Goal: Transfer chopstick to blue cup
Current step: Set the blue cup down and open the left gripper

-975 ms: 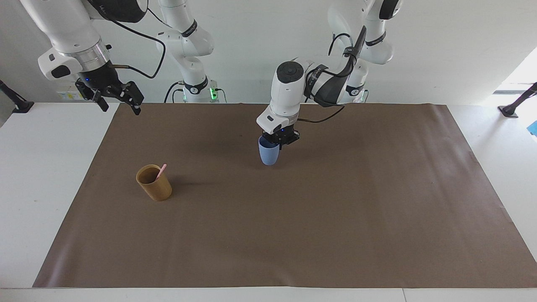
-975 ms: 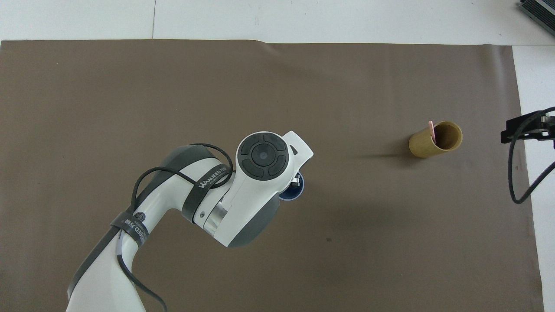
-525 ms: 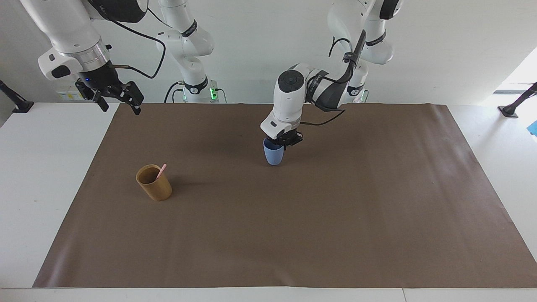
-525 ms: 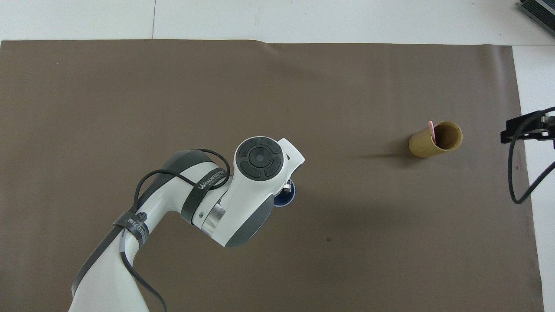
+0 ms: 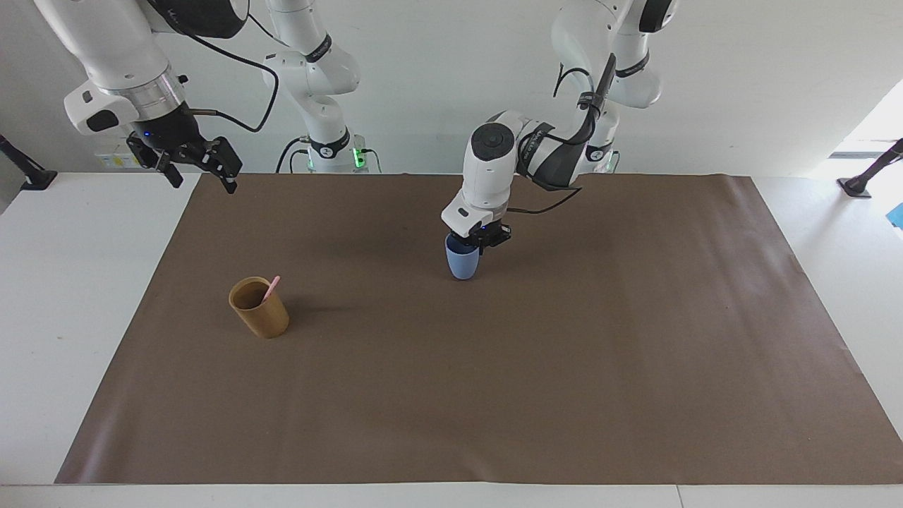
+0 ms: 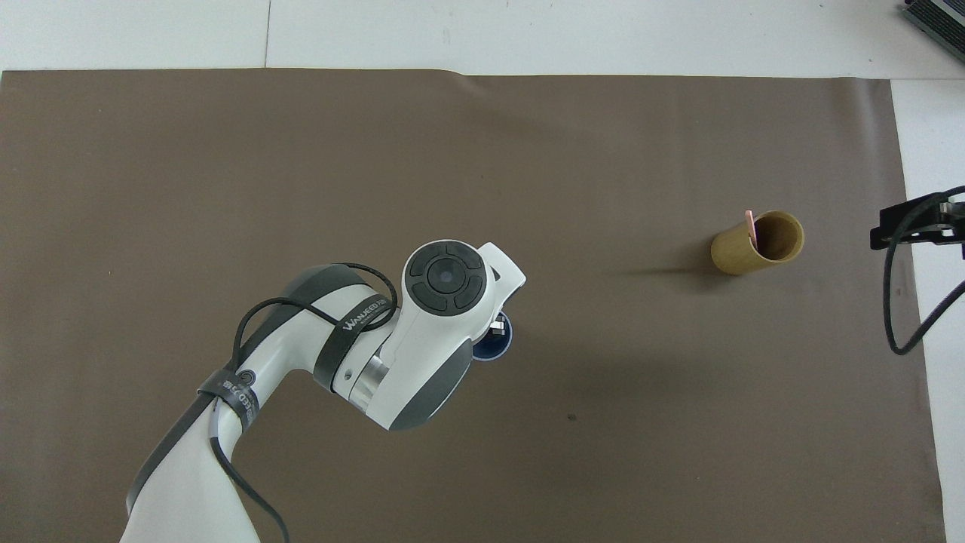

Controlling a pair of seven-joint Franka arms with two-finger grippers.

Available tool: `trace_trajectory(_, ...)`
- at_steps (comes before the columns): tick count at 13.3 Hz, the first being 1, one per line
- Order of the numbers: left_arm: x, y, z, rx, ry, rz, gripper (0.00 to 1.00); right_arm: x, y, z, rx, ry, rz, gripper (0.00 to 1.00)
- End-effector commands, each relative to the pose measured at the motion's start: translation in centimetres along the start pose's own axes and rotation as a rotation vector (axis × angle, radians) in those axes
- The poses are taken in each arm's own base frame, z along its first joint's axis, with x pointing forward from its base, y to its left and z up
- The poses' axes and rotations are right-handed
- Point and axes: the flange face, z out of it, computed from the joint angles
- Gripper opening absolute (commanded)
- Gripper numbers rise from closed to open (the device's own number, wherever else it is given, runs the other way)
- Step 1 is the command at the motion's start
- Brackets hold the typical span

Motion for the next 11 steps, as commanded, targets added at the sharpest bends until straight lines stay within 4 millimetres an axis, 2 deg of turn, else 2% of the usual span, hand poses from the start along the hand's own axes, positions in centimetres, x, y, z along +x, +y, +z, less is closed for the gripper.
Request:
trace_trajectory(1,-0.8,-0.7,-0.3,-0.049,0.007,-0.04,0.0,-0.5,0.2,0.1,-0.011,-0.01,-0.029,1.0)
trace_trajectory(2,-1.0,-0.6,-0.3,-0.051,0.009,-0.039,0.0,-0.5,0.2,0.0,-0.011,-0.008,-0.029,1.0)
trace_trajectory(3,-1.0,-0.7,-0.1,-0.05,0.008,-0.039,0.07,-0.5,0.2,0.0,-0.011,-0.008,-0.029,1.0)
trace_trajectory(4,-1.0,-0.7,-0.3,-0.056,0.008,-0.062,0.22,-0.5,0.1,0.1,-0.011,-0.01,-0.031,1.0)
trace_trajectory(5,-0.9,-0.6,-0.3,-0.065,0.013,-0.086,0.42,-0.5,0.2,0.0,-0.011,-0.008,-0.029,1.0)
trace_trajectory(6,-0.8,-0.6,-0.4,-0.07,0.019,-0.095,0.68,-0.5,0.2,0.0,-0.011,-0.008,-0.029,1.0)
trace_trajectory(7,-0.8,-0.6,-0.3,-0.068,0.016,-0.101,1.0,-0.5,0.2,0.0,-0.011,-0.008,-0.029,1.0)
trace_trajectory(10,-0.4,-1.0,-0.8,-0.051,-0.006,-0.11,1.0,-0.5,0.2,0.0,-0.011,-0.008,-0.029,1.0)
trace_trajectory(11,0.2,-1.3,-1.7,-0.059,0.01,-0.117,1.0,-0.5,0.1,0.0,-0.011,-0.008,-0.029,1.0)
